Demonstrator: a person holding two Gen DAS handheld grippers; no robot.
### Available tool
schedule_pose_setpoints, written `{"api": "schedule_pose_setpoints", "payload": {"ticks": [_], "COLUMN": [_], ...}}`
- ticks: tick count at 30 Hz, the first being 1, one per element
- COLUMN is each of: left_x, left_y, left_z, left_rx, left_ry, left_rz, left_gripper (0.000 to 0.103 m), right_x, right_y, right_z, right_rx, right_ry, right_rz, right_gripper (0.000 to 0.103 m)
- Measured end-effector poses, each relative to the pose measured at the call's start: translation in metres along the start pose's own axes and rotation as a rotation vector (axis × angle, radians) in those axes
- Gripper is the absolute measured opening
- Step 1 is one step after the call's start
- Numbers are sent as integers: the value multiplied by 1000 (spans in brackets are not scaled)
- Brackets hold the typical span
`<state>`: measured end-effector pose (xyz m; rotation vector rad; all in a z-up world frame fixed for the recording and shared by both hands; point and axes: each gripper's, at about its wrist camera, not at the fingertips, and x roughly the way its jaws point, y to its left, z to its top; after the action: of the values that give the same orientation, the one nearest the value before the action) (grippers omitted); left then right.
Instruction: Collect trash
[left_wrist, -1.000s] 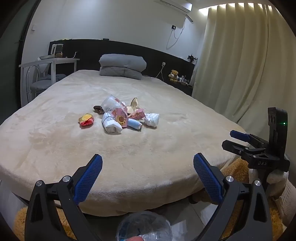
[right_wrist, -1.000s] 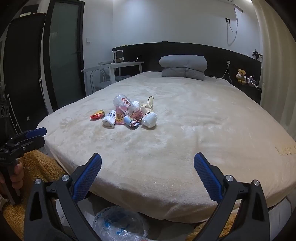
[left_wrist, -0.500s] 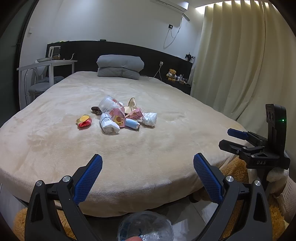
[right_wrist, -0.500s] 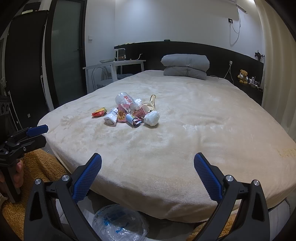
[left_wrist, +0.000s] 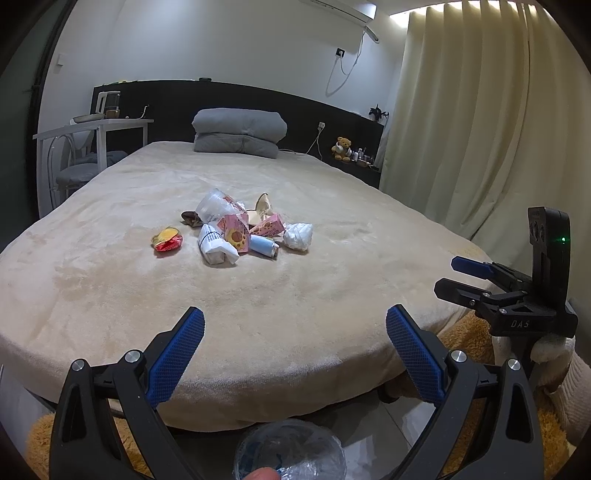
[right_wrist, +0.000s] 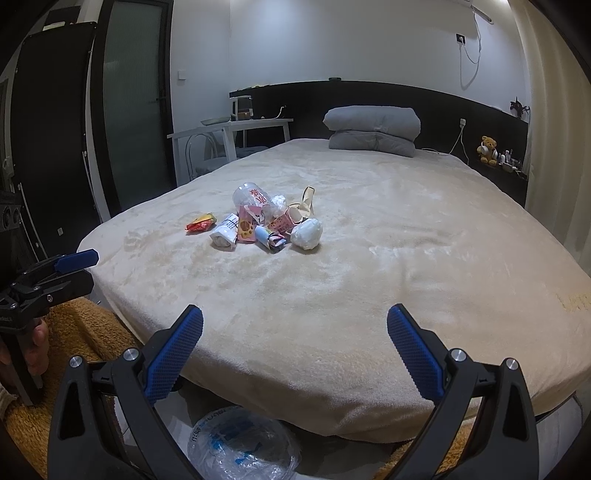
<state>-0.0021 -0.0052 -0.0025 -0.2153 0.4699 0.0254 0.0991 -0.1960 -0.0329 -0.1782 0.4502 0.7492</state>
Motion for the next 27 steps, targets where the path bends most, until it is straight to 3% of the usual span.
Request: {"api": "schedule_pose_setpoints", "payload": {"ticks": [27], "left_x": [-1], "left_y": [0], "left_z": [0], "left_rx": [6], "left_ry": [2], "left_rz": [9], "left_gripper": [97], "right_x": [0], "right_y": [0], "right_z": [0], "right_rx": [-2], "right_ry": [1], "right_rz": [0], "right_gripper": [99]}}
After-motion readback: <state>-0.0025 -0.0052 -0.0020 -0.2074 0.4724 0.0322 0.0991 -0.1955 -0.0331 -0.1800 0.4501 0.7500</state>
